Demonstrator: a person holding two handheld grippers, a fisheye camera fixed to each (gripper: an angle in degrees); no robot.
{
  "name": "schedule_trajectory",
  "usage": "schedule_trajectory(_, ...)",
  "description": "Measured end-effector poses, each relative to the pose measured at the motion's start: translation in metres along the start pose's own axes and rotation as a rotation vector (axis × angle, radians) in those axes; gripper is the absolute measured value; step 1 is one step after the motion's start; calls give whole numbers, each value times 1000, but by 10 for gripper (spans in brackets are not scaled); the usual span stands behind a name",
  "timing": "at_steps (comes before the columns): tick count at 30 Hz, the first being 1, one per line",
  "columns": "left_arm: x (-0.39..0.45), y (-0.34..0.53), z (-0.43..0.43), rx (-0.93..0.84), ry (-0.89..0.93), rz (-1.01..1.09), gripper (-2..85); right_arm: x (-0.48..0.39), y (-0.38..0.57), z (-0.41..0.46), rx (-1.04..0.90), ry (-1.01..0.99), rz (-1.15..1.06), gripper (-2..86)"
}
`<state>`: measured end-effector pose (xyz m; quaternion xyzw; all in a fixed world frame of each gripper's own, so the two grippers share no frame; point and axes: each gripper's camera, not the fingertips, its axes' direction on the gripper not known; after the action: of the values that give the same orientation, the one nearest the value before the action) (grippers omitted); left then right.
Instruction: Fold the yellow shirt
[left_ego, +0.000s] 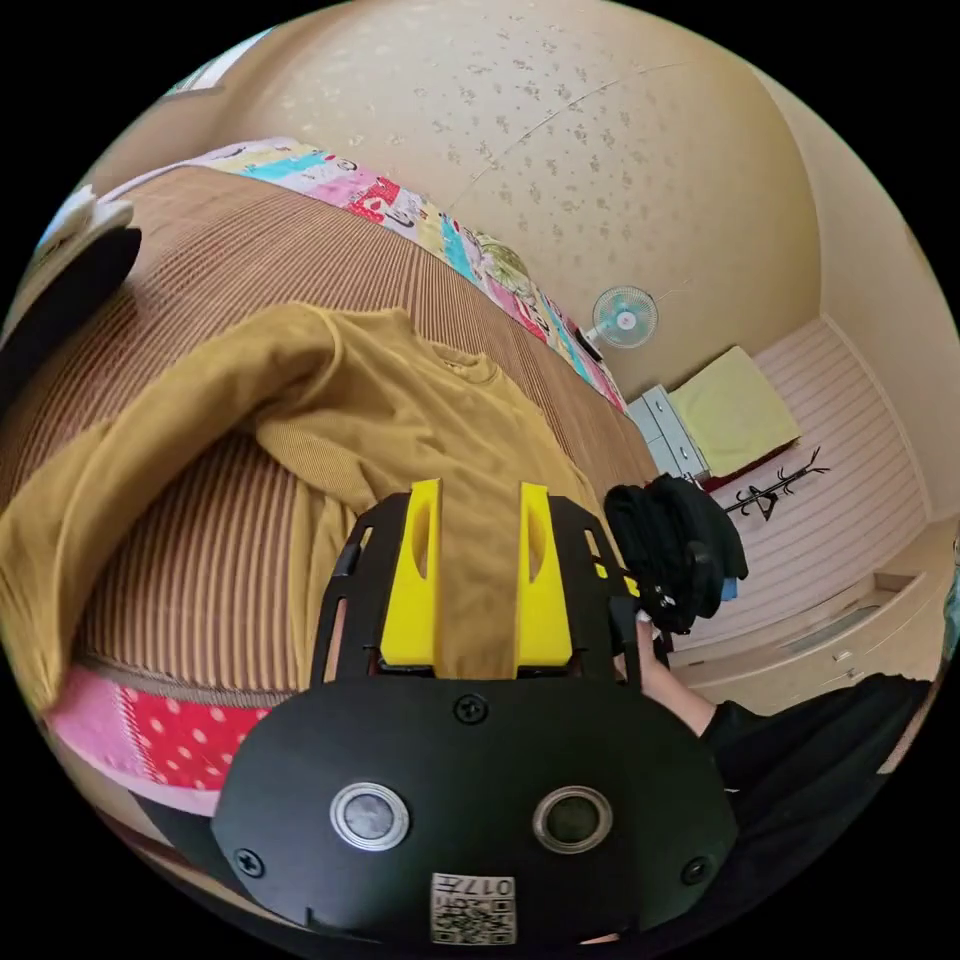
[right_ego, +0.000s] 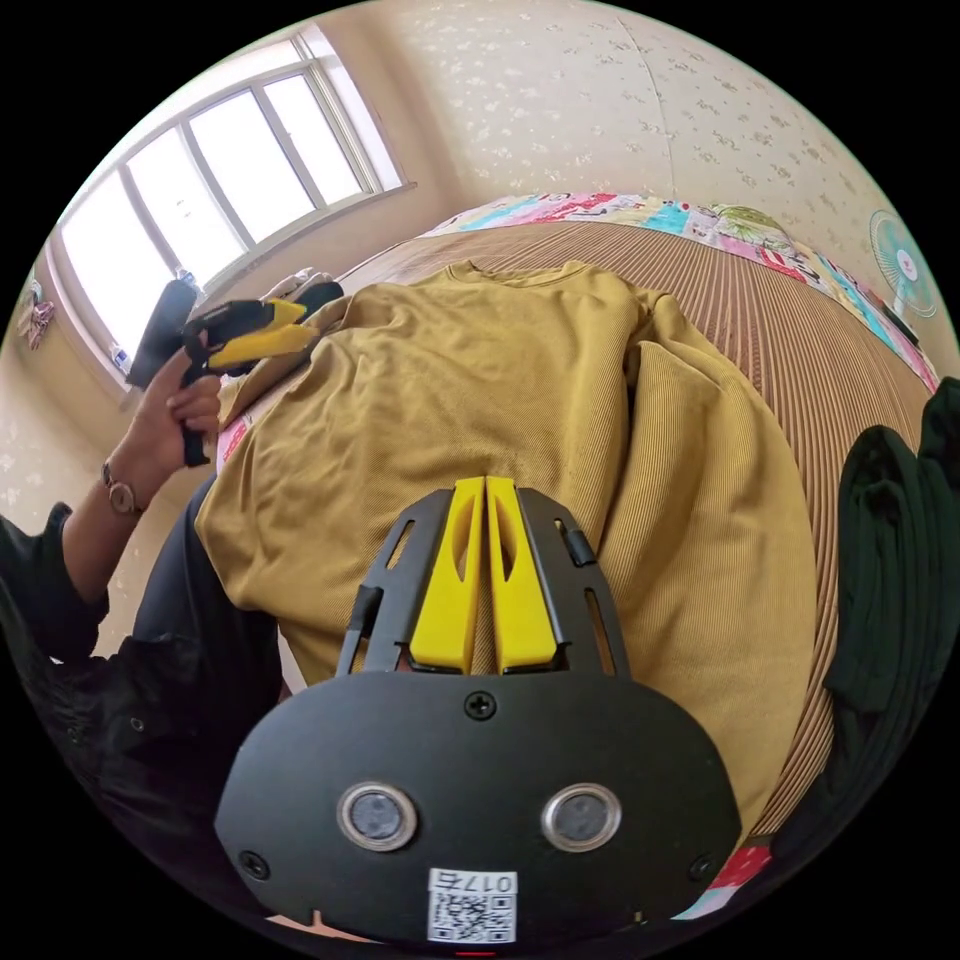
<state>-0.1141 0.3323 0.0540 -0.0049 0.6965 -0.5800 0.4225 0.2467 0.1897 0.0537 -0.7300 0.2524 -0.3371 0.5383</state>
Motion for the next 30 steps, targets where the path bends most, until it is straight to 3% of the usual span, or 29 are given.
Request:
schedule_trajectory(6, -25, 73, -72, 145, -143, -104, 111, 11, 2, -1, -3, -34, 24, 3)
schedule_trajectory(8, -58, 80, -107, 173, -78, -170, 112, 15, 4, -1, 1, -44, 28, 3)
schedule_trajectory(10, -79, 83, -116, 133, -32, -205, 112, 17, 5, -1, 3, -46, 28, 3)
schedule_trajectory(13, -92, 84, -97, -65, 0, -181, 114, 20, 5, 0, 3, -51, 34, 3)
schedule_trajectory(17, -85, 95, -38, -312, 131, -169, 87, 31, 7, 1, 3, -94, 62, 3)
schedule_trajectory(18, -80, 96, -33, -326, 152, -160, 79, 33, 8, 1, 3, -103, 66, 3)
schedule_trajectory(21, -48, 87, -16, -326, 447, -80, 52, 43, 11, 0, 9, -150, 83, 3)
schedule_trajectory(23, -11, 77, -22, -307, 562, 70, 51, 48, 13, 1, 12, -171, 89, 3)
schedule_trajectory(27, -2, 80, -47, -273, 478, 136, 51, 52, 15, 2, 14, -180, 92, 3)
schedule_trajectory(30, -42, 97, -55, -329, 270, -78, 51, 56, 16, 3, 18, -198, 98, 3)
